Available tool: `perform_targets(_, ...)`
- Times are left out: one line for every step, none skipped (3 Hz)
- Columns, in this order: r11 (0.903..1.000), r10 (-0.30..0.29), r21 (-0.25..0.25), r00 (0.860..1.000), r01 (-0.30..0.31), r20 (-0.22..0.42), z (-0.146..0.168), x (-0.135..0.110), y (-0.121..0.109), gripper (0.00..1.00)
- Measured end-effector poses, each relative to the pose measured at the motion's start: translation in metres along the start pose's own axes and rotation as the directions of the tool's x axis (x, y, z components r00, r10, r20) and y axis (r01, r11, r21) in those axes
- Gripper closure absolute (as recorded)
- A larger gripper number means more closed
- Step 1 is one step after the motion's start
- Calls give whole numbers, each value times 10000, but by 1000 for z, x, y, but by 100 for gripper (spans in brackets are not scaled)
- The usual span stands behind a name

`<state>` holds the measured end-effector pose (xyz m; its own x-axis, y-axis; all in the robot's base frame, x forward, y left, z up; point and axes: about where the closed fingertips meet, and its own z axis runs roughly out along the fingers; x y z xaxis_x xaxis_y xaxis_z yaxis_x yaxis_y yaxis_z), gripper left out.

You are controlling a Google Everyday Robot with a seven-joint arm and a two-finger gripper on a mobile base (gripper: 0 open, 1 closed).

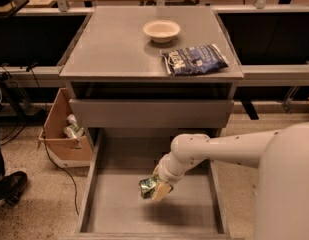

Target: Pick green can from middle drawer and place on counter

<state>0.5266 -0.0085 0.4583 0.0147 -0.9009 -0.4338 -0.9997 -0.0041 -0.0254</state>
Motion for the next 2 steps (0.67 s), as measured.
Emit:
perform_targets(9987, -80, 511, 9999, 86, -122, -66, -15, 6, 100)
perform_targets(9963, -244, 817, 9995, 258, -181, -82, -22, -1, 100)
